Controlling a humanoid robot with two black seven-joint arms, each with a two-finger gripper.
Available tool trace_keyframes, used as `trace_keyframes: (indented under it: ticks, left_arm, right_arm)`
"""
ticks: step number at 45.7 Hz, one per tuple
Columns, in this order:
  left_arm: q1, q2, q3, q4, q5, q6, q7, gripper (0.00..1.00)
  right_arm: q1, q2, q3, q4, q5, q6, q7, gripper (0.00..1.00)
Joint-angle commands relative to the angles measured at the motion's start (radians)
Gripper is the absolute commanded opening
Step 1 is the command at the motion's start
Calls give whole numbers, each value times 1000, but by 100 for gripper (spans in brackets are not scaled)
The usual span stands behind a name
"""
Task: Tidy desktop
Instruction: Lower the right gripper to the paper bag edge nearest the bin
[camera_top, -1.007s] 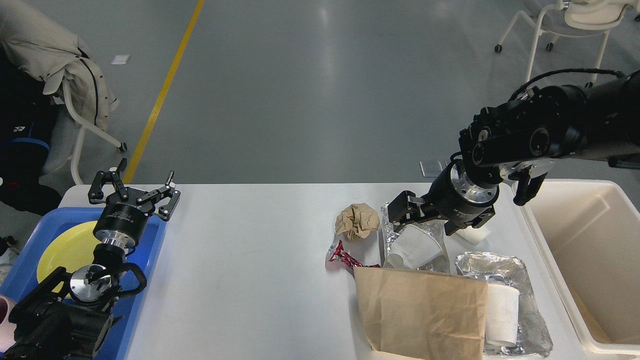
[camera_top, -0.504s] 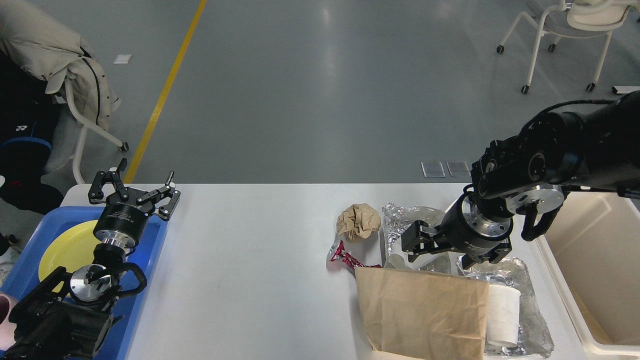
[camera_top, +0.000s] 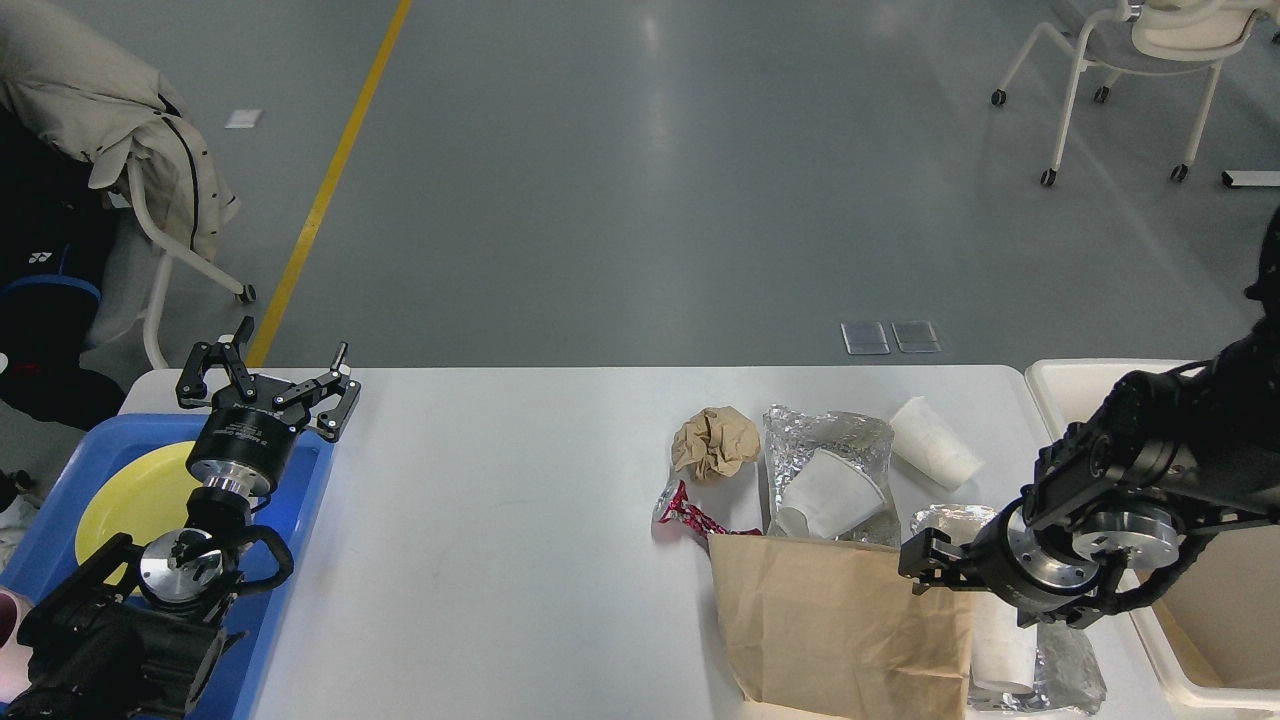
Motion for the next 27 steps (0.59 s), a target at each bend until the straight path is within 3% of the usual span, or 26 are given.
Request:
trace_keyframes:
  ticks: [1, 16, 20, 27]
  left_arm:
    - [0, 0, 0, 0, 0, 0, 0, 97]
    - [0, 0, 0, 0, 0, 0, 0, 97]
    - [0, 0, 0, 0, 0, 0, 0, 97]
    - [0, 0, 0, 0, 0, 0, 0, 97]
  right_arm:
    - [-49, -13, 12, 1, 12, -36, 24, 100]
    - [-207, 13, 53, 6, 129, -167, 139, 96]
    - [-245, 13, 86, 6, 166, -201, 170, 79]
    - [-303, 16, 130, 18, 197, -268, 205, 32]
